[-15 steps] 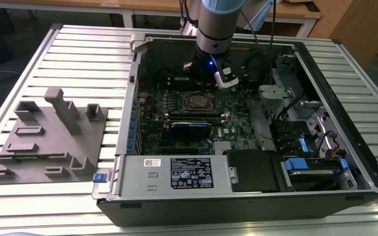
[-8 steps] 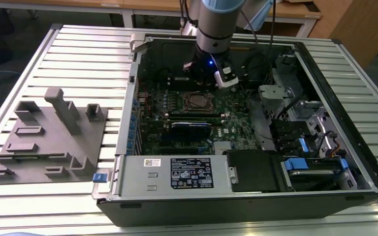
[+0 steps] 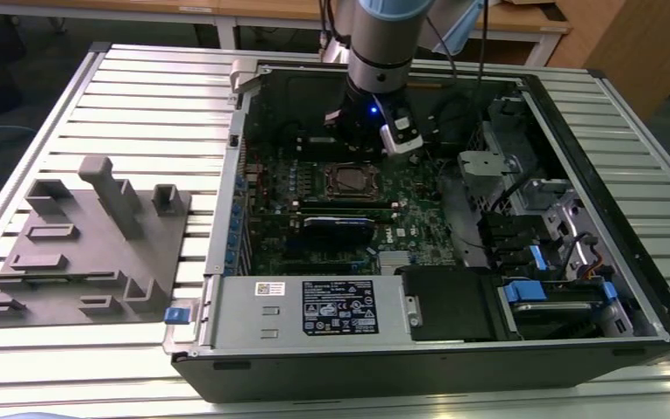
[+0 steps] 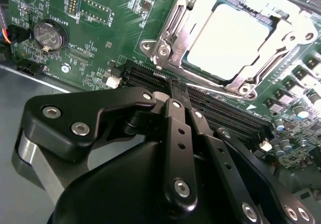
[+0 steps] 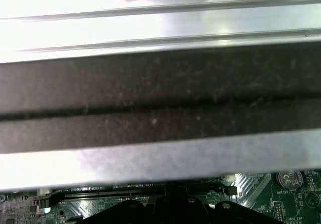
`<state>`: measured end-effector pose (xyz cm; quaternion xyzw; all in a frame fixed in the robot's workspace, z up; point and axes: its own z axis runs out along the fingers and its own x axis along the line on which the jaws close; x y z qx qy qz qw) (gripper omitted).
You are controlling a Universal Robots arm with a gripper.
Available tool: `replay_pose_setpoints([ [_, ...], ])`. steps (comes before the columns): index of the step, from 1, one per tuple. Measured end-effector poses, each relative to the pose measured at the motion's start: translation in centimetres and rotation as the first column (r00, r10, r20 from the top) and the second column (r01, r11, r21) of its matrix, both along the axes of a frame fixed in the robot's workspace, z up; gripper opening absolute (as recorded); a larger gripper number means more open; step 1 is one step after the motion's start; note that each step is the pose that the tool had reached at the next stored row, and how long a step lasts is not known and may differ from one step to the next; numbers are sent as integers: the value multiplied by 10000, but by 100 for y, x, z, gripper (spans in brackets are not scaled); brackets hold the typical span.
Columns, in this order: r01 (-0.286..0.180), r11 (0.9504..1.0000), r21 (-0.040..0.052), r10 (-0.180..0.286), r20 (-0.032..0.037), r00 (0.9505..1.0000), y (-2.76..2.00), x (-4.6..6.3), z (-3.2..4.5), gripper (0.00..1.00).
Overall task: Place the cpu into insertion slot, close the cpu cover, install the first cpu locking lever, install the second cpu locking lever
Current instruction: 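Install the first cpu locking lever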
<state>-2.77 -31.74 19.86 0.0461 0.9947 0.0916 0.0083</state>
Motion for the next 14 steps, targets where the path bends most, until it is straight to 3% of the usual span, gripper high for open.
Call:
replay_pose_setpoints([
  [2, -1, 9999, -147, 1, 0, 10000, 3, 0, 0, 11],
  [4, -1, 9997, -236, 1, -1, 10000, 9, 0, -1, 11],
  [14, -1, 9996, -286, 1, -1, 10000, 71, 0, -1, 11],
])
